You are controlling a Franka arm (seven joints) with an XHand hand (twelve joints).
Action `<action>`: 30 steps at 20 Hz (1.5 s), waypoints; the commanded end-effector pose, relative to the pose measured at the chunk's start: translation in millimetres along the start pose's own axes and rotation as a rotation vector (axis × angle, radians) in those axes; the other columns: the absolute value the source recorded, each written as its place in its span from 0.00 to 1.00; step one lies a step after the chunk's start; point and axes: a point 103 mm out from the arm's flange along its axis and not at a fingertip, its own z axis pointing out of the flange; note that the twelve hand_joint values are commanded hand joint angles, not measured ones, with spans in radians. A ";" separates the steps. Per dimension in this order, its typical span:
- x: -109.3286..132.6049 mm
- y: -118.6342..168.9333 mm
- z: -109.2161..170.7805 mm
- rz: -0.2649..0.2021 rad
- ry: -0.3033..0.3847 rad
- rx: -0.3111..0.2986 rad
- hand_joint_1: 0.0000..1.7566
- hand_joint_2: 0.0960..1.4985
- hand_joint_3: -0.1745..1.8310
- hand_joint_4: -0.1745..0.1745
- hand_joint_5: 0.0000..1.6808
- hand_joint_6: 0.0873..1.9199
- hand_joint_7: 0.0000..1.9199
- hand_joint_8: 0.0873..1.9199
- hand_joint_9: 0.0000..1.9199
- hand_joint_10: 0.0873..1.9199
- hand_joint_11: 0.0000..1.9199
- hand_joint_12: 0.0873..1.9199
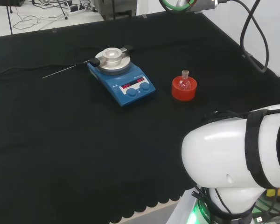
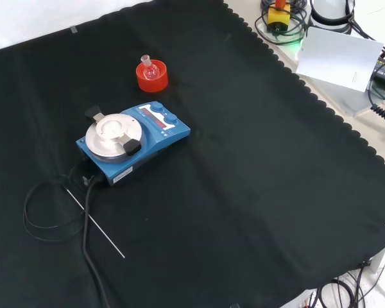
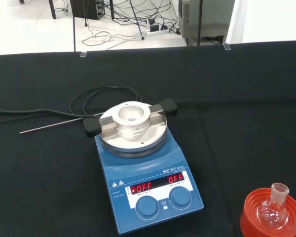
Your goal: Pick up the round-bottom flask.
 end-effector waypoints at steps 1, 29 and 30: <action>-0.2 0.6 0.7 -0.001 -0.003 -0.009 0.16 0.73 0.37 0.48 0.17 0.21 0.04 0.27 0.11 0.32 0.01 0.66; -64.0 77.7 115.3 0.076 0.069 0.081 0.19 0.78 0.26 0.47 0.20 0.14 0.04 0.27 0.11 0.32 0.00 0.67; -70.7 83.0 123.3 0.081 0.070 0.083 0.22 0.76 0.25 0.47 0.20 0.14 0.04 0.27 0.11 0.32 0.00 0.67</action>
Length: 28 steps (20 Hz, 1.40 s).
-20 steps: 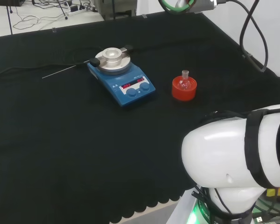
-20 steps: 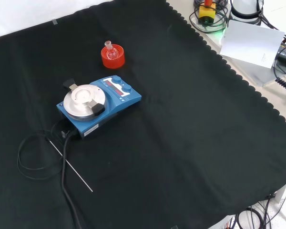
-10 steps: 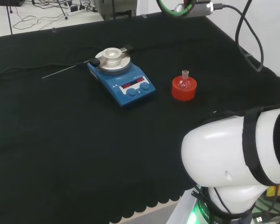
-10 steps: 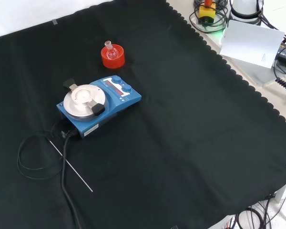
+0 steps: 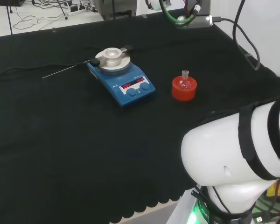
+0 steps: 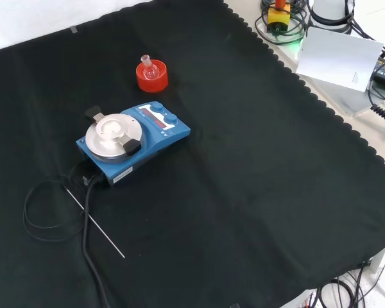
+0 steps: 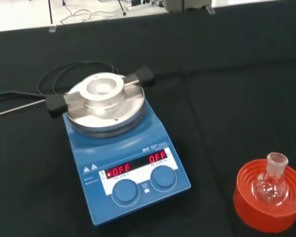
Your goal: Pick up the round-bottom flask.
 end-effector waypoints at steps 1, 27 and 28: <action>-44.6 43.3 51.3 0.020 0.036 0.009 0.25 0.74 0.25 0.47 0.20 0.12 0.05 0.27 0.11 0.32 0.00 0.67; -136.3 122.3 201.4 0.181 0.138 0.121 0.47 0.45 0.36 0.40 0.32 0.00 0.09 0.30 0.17 0.33 0.00 0.67; -137.6 123.6 205.2 0.183 0.141 0.120 0.47 0.44 0.37 0.40 0.33 0.00 0.09 0.30 0.17 0.33 0.00 0.67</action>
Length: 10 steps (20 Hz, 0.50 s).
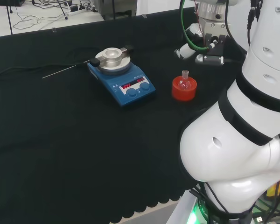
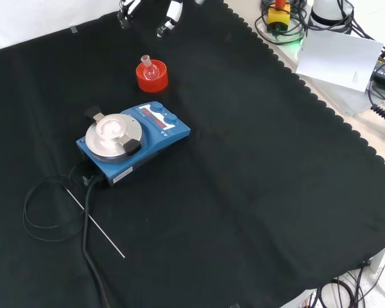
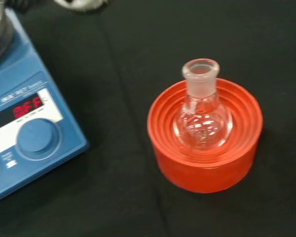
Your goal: Pick up the round-bottom flask.
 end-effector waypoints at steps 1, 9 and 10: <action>-14.6 32.1 33.9 0.035 0.044 -0.016 0.48 0.43 0.37 0.40 0.33 0.01 0.09 0.30 0.17 0.33 0.00 0.68; -21.9 42.6 59.7 0.050 0.063 0.020 0.50 0.41 0.39 0.38 0.40 0.03 0.10 0.30 0.18 0.33 0.00 0.68; -23.6 43.3 62.9 0.053 0.065 0.018 0.50 0.41 0.39 0.38 0.40 0.03 0.10 0.30 0.18 0.33 0.00 0.68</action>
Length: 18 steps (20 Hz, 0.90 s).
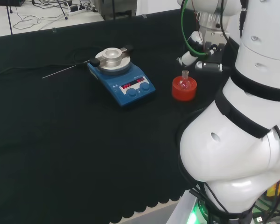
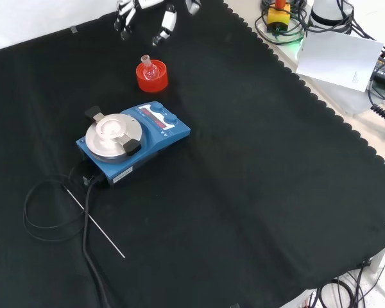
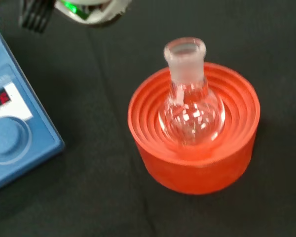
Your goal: Pick up the round-bottom flask.
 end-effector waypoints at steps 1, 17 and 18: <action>-13.4 19.7 29.5 0.029 0.040 0.003 0.50 0.41 0.39 0.38 0.40 0.03 0.10 0.30 0.18 0.33 0.00 0.68; -23.6 22.5 53.3 0.035 0.065 0.039 0.50 0.39 0.42 0.35 0.41 0.12 0.13 0.31 0.21 0.32 0.00 0.69; -23.4 22.4 54.3 0.034 0.065 0.041 0.50 0.39 0.42 0.35 0.41 0.13 0.13 0.31 0.21 0.32 0.00 0.69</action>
